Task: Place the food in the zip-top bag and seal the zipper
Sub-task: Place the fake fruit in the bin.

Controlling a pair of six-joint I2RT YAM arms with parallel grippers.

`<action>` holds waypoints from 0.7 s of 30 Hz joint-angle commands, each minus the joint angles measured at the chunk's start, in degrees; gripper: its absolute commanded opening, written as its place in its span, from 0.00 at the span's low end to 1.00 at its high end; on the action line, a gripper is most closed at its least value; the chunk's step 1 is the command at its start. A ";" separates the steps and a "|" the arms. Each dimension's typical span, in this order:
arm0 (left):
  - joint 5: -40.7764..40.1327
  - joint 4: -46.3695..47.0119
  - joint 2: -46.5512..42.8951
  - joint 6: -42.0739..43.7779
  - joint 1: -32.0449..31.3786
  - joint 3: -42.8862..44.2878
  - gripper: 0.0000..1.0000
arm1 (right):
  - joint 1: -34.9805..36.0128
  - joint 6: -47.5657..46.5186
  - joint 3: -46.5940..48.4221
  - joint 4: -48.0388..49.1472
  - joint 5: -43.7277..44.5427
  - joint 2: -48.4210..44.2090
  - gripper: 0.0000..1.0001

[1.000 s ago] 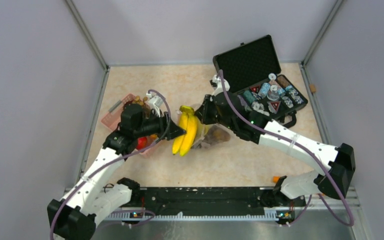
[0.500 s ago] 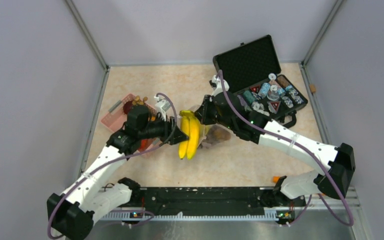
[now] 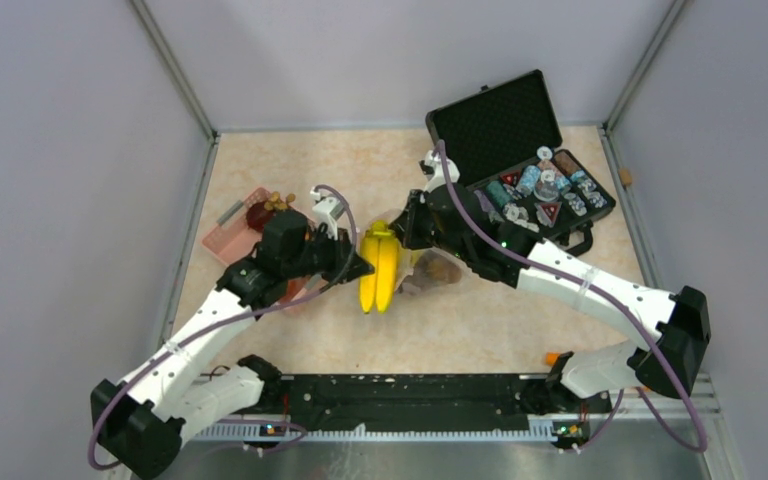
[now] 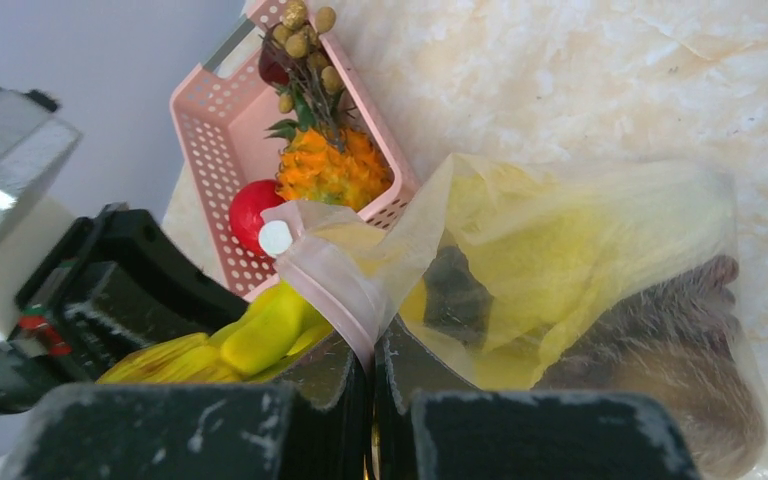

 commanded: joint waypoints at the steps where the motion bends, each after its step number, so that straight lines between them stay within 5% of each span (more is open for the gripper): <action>1: -0.81 6.37 -6.57 -0.49 -0.37 1.47 0.00 | 0.46 0.54 2.75 3.29 2.76 -0.90 0.00; 10: -0.95 5.60 -14.14 -1.32 7.71 4.51 0.00 | -0.73 0.70 2.05 1.40 4.87 -1.25 0.00; 17: -4.65 1.94 -11.19 -6.29 34.69 3.30 0.00 | -0.72 0.02 1.84 0.92 4.85 -2.04 0.00; 21: 0.31 11.11 -6.80 -15.75 49.00 -4.37 0.00 | -0.76 -0.60 1.40 1.37 4.51 -3.01 0.00</action>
